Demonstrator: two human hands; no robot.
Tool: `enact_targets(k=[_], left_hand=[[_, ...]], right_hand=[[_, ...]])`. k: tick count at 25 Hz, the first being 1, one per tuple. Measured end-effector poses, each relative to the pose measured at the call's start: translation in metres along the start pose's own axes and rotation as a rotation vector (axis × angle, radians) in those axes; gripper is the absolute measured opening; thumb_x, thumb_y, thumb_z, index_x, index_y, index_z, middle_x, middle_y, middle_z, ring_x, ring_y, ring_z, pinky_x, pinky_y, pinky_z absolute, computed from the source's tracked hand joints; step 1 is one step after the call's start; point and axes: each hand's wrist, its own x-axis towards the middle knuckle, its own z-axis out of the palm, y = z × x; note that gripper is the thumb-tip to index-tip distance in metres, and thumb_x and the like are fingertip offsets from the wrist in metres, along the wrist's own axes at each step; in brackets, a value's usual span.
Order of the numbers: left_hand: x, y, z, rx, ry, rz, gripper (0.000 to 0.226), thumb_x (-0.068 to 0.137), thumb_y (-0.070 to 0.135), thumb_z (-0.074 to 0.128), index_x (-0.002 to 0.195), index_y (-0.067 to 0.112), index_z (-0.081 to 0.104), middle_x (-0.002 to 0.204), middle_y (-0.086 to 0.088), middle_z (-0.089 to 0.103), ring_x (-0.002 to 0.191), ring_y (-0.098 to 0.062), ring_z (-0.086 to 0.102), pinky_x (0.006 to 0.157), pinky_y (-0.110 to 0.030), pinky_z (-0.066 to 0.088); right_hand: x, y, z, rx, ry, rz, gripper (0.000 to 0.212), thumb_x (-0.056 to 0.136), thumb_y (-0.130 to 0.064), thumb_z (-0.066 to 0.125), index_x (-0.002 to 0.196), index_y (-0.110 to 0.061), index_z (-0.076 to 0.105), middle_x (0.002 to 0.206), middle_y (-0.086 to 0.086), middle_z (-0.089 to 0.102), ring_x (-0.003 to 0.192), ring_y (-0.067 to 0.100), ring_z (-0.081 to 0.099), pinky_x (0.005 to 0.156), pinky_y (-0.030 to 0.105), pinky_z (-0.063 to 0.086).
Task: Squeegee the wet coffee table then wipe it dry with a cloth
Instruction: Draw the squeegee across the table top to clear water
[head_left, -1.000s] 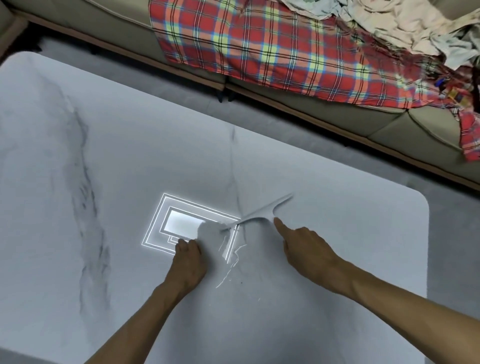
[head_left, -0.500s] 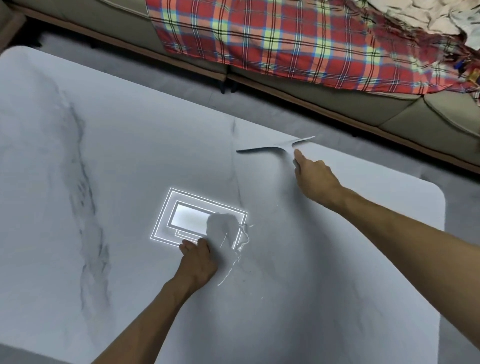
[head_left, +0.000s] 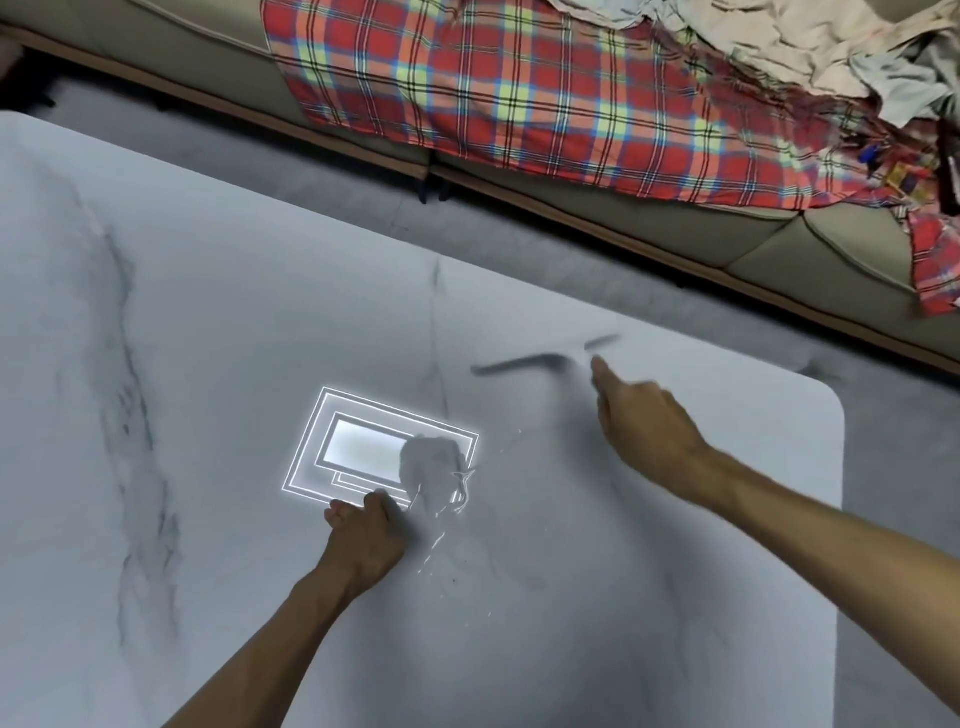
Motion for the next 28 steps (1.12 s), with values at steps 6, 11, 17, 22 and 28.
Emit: enact_targets(k=[6, 11, 17, 22, 28], left_hand=[[-0.001, -0.007, 0.001, 0.043, -0.016, 0.055, 0.04, 0.083, -0.023, 0.038, 0.122, -0.024, 0.041, 0.122, -0.036, 0.05, 0.109, -0.046, 0.056, 0.089, -0.051, 0.053], [-0.004, 0.001, -0.002, -0.198, -0.002, -0.092, 0.04, 0.089, -0.002, 0.047, 0.129, -0.007, 0.046, 0.135, -0.036, 0.038, 0.123, -0.049, 0.043, 0.101, -0.053, 0.042], [-0.016, 0.002, -0.011, -0.043, 0.029, 0.199, 0.019, 0.074, -0.018, 0.052, 0.084, -0.017, 0.068, 0.075, -0.033, 0.059, 0.061, -0.043, 0.065, 0.049, -0.041, 0.058], [-0.032, -0.023, 0.008, -0.029, 0.094, 0.184, 0.014, 0.089, 0.0, 0.041, 0.098, 0.01, 0.039, 0.124, -0.021, 0.049, 0.113, -0.037, 0.05, 0.079, -0.035, 0.044], [-0.04, -0.058, 0.022, -0.061, 0.11, 0.266, 0.03, 0.079, -0.008, 0.043, 0.089, 0.018, 0.032, 0.099, -0.006, 0.038, 0.094, -0.026, 0.044, 0.056, -0.022, 0.028]], right_hand=[[0.057, 0.004, 0.008, 0.259, 0.036, 0.176, 0.054, 0.1, -0.012, 0.033, 0.152, -0.019, 0.019, 0.119, 0.025, 0.058, 0.107, 0.044, 0.052, 0.08, 0.039, 0.041], [-0.028, -0.004, 0.052, 0.256, -0.062, 0.155, 0.062, 0.1, -0.01, 0.034, 0.156, -0.02, 0.008, 0.109, 0.022, 0.063, 0.098, 0.036, 0.061, 0.083, 0.035, 0.047], [-0.062, -0.003, 0.036, 0.134, -0.122, 0.044, 0.06, 0.102, -0.017, 0.034, 0.156, -0.025, 0.009, 0.114, 0.017, 0.063, 0.101, 0.034, 0.061, 0.083, 0.033, 0.047], [0.01, -0.034, 0.018, 0.269, 0.0, 0.042, 0.053, 0.102, -0.015, 0.032, 0.153, -0.019, 0.015, 0.116, 0.024, 0.058, 0.102, 0.044, 0.054, 0.081, 0.039, 0.045], [-0.063, -0.055, 0.079, 0.184, -0.106, 0.009, 0.064, 0.101, -0.011, 0.033, 0.155, -0.021, 0.001, 0.103, 0.016, 0.062, 0.091, 0.031, 0.06, 0.075, 0.033, 0.046]])
